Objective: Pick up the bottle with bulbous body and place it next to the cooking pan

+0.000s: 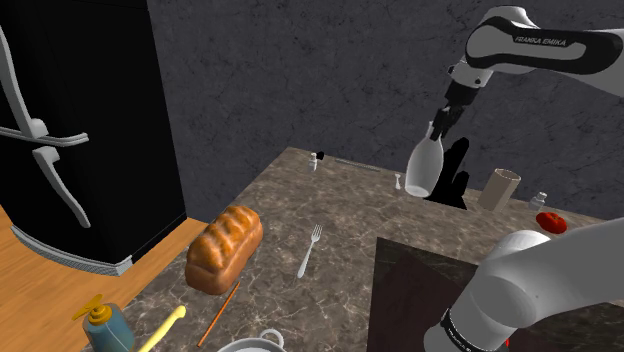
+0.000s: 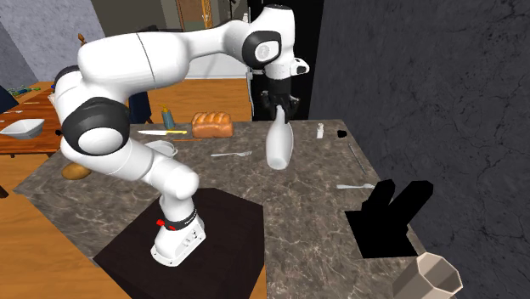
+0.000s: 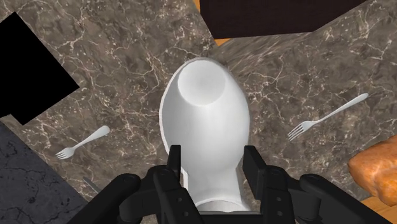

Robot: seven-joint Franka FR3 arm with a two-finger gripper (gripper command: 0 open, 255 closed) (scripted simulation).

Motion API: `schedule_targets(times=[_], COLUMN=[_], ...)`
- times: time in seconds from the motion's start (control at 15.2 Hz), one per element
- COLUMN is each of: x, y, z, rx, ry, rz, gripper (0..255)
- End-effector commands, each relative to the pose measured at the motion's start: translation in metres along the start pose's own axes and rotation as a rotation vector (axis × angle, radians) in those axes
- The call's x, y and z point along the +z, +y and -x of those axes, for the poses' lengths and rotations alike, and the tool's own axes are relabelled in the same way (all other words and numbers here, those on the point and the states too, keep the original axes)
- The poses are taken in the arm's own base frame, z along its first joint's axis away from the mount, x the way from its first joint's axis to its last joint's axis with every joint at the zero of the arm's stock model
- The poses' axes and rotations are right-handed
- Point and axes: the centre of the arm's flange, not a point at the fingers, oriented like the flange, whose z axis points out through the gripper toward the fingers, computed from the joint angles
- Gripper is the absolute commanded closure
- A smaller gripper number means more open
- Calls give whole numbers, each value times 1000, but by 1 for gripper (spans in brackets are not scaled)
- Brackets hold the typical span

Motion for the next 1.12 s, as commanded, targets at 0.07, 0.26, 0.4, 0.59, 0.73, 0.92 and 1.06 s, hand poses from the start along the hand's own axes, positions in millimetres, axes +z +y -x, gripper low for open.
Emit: schedule_targets(times=[0.07,0.26,0.4,0.59,0.73,0.92,1.06], x=[-16,-31,-42,-58,-68,-84,-94], y=[0,0,0,0,0,0,0], z=[-2,-4,-5,-7,-8,-10,-12], rx=[0,0,0,0,0,0,0], ry=[0,0,0,0,0,0,0], rz=[0,0,0,0,0,0,0], gripper=[255,255,255,255,255,255,255])
